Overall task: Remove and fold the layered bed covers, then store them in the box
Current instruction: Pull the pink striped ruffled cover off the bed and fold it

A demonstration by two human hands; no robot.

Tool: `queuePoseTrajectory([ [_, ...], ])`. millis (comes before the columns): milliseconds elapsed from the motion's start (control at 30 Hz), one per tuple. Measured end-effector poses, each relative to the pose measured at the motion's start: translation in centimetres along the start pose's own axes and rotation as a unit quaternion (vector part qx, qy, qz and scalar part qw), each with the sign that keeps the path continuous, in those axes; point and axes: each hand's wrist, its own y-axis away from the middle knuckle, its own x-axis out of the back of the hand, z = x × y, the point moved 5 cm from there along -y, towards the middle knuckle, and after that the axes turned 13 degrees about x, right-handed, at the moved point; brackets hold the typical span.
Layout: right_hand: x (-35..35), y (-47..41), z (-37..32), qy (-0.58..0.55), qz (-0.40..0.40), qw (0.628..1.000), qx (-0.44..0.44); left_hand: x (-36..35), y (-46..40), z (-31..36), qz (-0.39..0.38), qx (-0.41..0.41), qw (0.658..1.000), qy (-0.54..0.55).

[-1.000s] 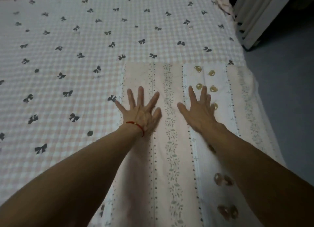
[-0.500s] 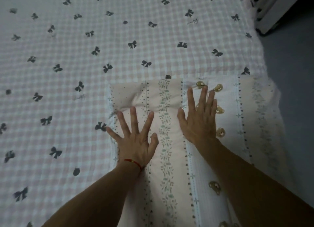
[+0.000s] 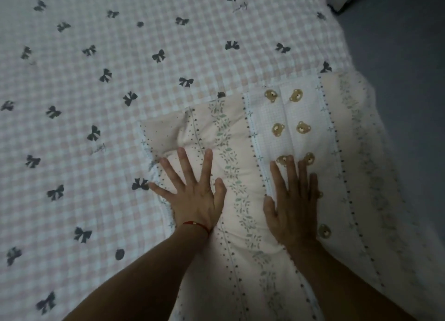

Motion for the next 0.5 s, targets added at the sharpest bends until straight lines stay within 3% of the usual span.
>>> queuePoseTrajectory([
  [200, -0.5, 0.0, 0.3, 0.005, 0.023, 1.000, -0.001, 0.6, 0.1, 0.2, -0.023, -0.013, 1.000, -0.006],
  [300, -0.1, 0.4, 0.3, 0.001, 0.036, 0.999, 0.010, 1.3, 0.0, -0.3, -0.080, -0.019, 0.996, 0.019],
  [400, 0.7, 0.7, -0.3, 0.010, 0.014, 1.000, 0.002, 2.6, -0.1, -1.4, -0.146, -0.082, 0.986, 0.030],
  [500, 3.7, 2.7, -2.5, -0.015, 0.015, 0.997, -0.078, 4.8, 0.5, -3.5, -0.190, -0.175, 0.966, 0.019],
])
